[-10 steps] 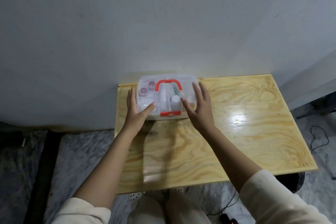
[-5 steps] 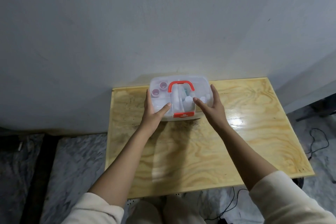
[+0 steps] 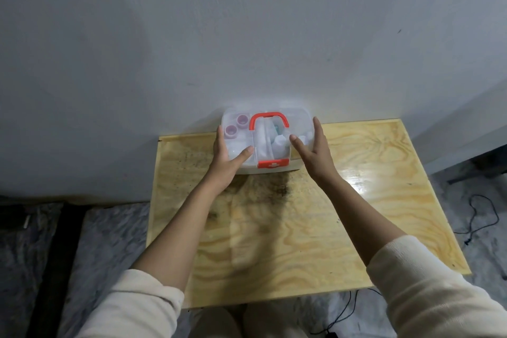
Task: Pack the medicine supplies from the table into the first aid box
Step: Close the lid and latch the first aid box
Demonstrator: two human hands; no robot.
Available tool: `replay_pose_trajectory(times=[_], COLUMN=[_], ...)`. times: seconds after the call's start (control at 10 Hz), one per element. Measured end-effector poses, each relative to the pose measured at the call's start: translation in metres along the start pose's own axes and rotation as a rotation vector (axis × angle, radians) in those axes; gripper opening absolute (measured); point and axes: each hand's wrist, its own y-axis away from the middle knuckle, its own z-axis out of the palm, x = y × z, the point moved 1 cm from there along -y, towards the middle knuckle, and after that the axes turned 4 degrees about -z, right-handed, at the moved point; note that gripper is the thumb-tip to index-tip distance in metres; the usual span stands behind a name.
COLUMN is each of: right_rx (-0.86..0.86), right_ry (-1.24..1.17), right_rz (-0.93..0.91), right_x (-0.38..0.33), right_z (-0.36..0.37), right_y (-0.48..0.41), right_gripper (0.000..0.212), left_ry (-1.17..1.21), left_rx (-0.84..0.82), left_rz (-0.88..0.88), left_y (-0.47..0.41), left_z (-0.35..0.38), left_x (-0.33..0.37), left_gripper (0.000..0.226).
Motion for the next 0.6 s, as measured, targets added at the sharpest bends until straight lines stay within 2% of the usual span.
replay_pose_trajectory(times=[0.1,0.3,0.5,0.6], right_rx=[-0.012,-0.048,-0.071,-0.025], right_ry=[0.028,0.137,0.263,0.274], right_rz=[0.012,0.018,0.037,0.037], right_x=[-0.001,-0.006,-0.015,-0.020], right_z=[0.000,-0.002,-0.011,-0.017], right_y=[0.000,0.001,0.009,0.033], right_gripper=[0.082,0.084,0.081,0.075], left_ry=[-0.015,-0.020,-0.248,-0.307], left_rx=[0.005,-0.030,-0.010,-0.021], left_rz=[-0.001,-0.048,0.008,-0.020], left_y=[0.000,-0.007,0.006,0.025], left_z=[0.000,-0.006,-0.016,-0.024], left_x=[-0.001,-0.003,0.011,0.006], left_gripper=[0.107,0.118,0.103,0.110])
